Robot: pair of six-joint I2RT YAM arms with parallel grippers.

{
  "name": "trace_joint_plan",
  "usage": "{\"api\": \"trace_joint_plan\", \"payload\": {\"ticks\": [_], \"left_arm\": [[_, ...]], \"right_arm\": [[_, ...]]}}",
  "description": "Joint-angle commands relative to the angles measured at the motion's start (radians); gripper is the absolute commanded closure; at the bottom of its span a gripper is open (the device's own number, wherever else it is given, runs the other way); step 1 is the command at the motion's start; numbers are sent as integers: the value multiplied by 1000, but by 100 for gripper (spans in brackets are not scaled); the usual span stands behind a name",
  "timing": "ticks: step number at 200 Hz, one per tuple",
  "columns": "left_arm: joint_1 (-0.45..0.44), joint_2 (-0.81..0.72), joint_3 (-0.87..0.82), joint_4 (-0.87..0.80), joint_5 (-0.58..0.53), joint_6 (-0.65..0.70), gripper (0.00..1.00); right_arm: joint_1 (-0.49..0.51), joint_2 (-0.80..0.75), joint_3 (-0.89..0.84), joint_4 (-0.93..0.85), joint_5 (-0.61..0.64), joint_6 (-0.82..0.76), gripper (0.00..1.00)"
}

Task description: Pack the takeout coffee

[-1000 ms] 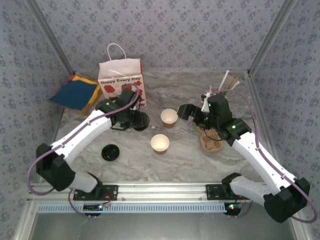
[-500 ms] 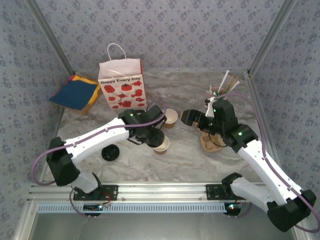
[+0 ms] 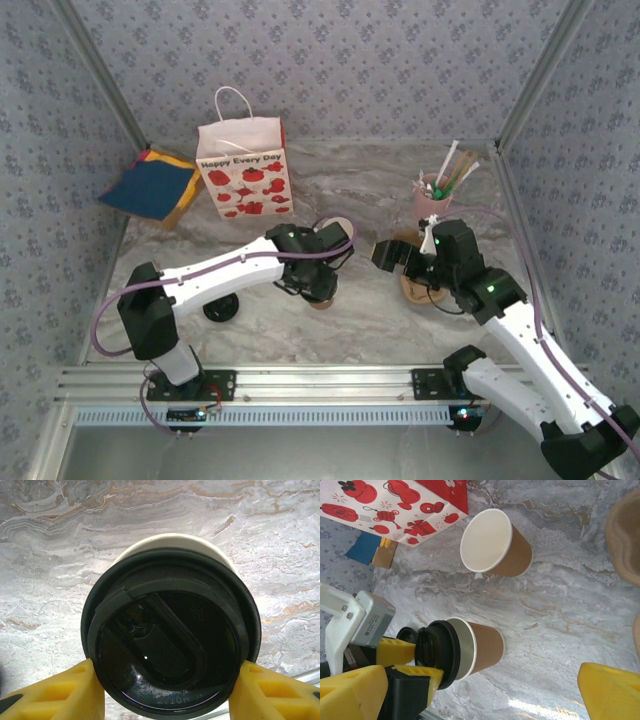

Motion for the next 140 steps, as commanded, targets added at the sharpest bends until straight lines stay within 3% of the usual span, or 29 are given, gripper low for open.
{"api": "trace_joint_plan", "payload": {"ticks": [1,140], "left_arm": [[-8,19,44,-55,-23,22,44],[-11,100,115,-100,-11,51,44]], "right_arm": [[8,-12,-9,-21,22,13,0],[9,-4,-30,2,30,20,0]]}}
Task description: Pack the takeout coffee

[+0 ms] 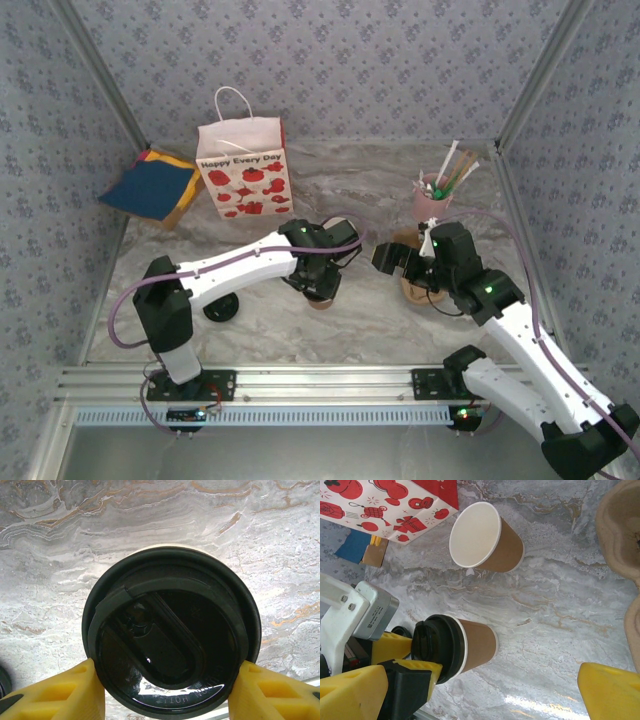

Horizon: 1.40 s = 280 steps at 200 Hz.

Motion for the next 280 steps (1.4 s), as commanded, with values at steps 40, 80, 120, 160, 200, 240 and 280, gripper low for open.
{"api": "trace_joint_plan", "payload": {"ticks": [40,80,120,160,200,240,280], "left_arm": [[-11,29,35,-43,1,18,44],[-11,26,40,-43,-2,18,44],[-10,20,73,-61,-13,16,42],[-1,9,127,-86,-27,16,40],[46,-34,83,-60,6,-3,32],[60,-38,50,-36,18,-25,22],[62,-14,32,-16,20,-29,18]], "right_arm": [[4,-3,-14,6,13,13,0],[3,-3,-15,7,13,17,0],[3,2,-15,14,8,15,0],[5,12,-10,16,4,13,0],[6,16,-8,16,3,9,0],[8,22,-3,17,3,9,0],[9,21,-2,16,4,9,0]]}}
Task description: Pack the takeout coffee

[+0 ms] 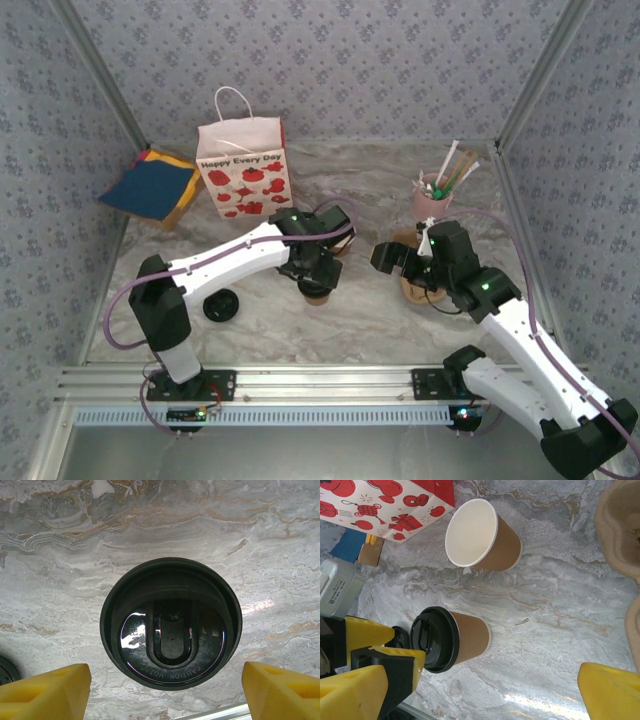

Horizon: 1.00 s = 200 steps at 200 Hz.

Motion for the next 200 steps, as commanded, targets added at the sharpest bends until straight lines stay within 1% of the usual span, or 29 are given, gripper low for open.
{"api": "trace_joint_plan", "payload": {"ticks": [1,139,175,188,200], "left_arm": [[-1,0,-8,6,13,-12,18],[5,47,-48,41,25,-1,18],[7,56,-56,45,25,2,22],[7,55,-56,46,25,2,26],[8,54,-57,47,27,1,28]], "right_arm": [[7,-3,0,9,5,5,0],[6,-1,-6,8,9,7,0],[7,-1,-7,8,9,8,0],[6,-1,-6,8,9,8,0],[6,1,-6,8,10,8,0]]}}
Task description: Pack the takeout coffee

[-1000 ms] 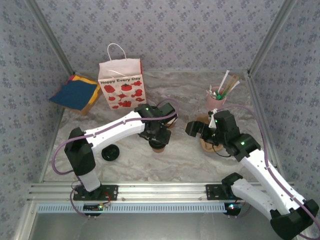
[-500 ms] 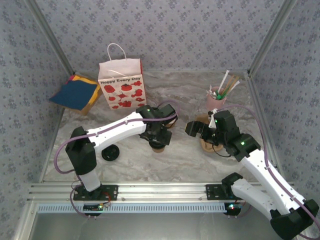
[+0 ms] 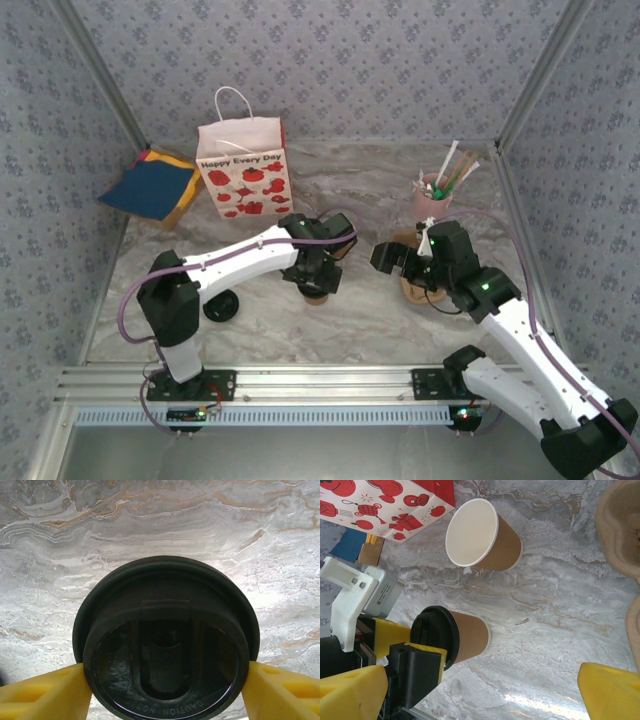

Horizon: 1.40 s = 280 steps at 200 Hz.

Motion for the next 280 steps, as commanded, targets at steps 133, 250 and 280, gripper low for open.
{"api": "trace_joint_plan", "payload": {"ticks": [133,250,280], "left_arm": [[30,-91,54,-50,21,-19,20],[263,-366,-337,283,295,-147,31],[275,-363,-377,308,314,-141,33]], "right_arm": [[33,91,-4,92,-37,-2,3],[161,426,99,209,-137,-64,37],[197,505,133,210,-151,-77,41]]}}
